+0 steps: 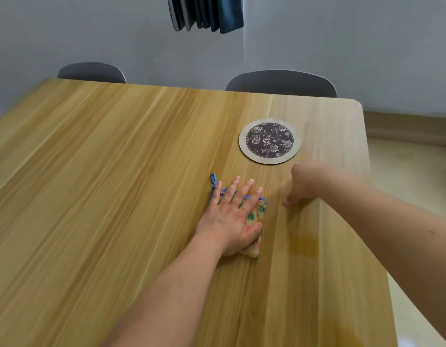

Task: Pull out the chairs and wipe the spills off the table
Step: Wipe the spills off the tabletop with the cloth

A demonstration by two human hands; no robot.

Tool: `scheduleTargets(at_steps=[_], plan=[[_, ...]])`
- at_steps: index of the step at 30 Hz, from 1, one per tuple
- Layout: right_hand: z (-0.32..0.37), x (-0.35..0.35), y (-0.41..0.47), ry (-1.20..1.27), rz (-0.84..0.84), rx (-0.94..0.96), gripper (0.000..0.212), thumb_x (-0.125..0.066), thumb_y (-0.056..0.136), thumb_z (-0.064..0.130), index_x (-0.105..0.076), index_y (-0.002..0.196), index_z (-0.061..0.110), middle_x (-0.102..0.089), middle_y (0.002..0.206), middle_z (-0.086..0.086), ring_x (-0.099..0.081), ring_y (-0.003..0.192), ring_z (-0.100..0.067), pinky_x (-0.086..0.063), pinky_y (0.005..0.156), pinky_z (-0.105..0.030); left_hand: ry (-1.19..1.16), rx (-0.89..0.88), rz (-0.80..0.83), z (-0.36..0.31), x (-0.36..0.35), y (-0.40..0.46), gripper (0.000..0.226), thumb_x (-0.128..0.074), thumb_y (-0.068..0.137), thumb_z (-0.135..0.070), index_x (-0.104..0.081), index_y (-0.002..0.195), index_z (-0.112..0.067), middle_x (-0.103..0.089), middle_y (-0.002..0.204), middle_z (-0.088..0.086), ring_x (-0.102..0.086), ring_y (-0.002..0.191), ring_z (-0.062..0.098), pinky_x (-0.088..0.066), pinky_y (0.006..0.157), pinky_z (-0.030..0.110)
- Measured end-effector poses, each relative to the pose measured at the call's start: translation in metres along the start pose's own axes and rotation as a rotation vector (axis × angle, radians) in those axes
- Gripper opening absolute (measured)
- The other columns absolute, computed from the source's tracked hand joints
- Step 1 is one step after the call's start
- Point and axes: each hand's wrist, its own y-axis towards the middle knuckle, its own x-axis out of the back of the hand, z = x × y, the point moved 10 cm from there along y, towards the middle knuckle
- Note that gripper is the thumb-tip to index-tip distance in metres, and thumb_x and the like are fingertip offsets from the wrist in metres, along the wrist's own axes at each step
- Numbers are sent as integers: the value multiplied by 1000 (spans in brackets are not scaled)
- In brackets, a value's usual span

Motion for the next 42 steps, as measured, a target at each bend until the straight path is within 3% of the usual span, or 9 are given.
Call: scheduleTargets(at_steps=[7,13,19,24,27,31,35,39,42], plan=[[2,5,6,-62,3,35,64,-70,67,70,-57,99,16,-46,71,3,-59,86,-24,-50,75,-32,-16,3,-22,11,13,43,75,-15,94,-63,16,155,-32,23,163,-6,31,147,18,19,117,53],[3,8,12,-134,17,61,59,-68,66,73,-51,80,18,-48,70,5,-56,79,-21,-42,66,-27,-2,-5,-22,14,22,76,76,-7,90,-65,17,155,-33,23,163,-6,29,147,19,17,117,54],[1,21,23,-169,23,102,44,-67,77,60,-53,90,20,-50,80,4,-57,85,-22,-44,71,-29,-3,-1,12,12,23,83,74,-14,96,-64,20,154,-31,27,162,-6,36,144,20,23,113,57],[-45,66,62,312,-203,-56,18,-50,90,29,-54,92,11,-55,78,-1,-56,73,-26,-48,69,-29,-315,82,60,31,36,93,82,-31,92,-64,14,155,-36,16,164,-11,28,147,17,29,111,51],[-68,65,76,450,-210,-174,27,-54,89,38,-47,90,12,-50,75,0,-54,67,-24,-45,66,-30,-479,335,-133,72,70,109,76,-39,87,-48,-17,156,-29,-20,161,-3,-10,146,22,3,120,42],[-73,39,88,500,-99,-302,33,-67,76,36,-52,97,16,-53,91,0,-54,87,-27,-48,78,-32,-552,713,-16,99,72,127,41,-46,86,-32,-55,125,-20,-38,136,3,-30,125,30,-24,107,41],[-65,34,97,640,-101,-343,34,-58,72,20,-55,105,14,-57,103,-5,-57,101,-31,-49,87,-35,-618,809,5,95,72,141,40,-46,85,-27,-48,124,-16,-39,134,5,-31,126,28,-26,107,42],[-69,34,96,835,-223,-333,6,-48,80,7,-50,84,10,-53,82,-5,-52,69,-22,-35,52,-23,-772,868,-76,96,76,143,51,-48,89,-19,-35,138,-13,-54,127,4,-38,127,33,-22,112,47],[-74,36,89,1022,-312,-335,17,-51,77,8,-53,95,7,-55,89,-13,-51,73,-26,-35,50,-24,-849,799,-184,98,92,140,42,-47,89,-9,-38,130,-13,-52,93,-5,-46,96,30,-24,111,48]])
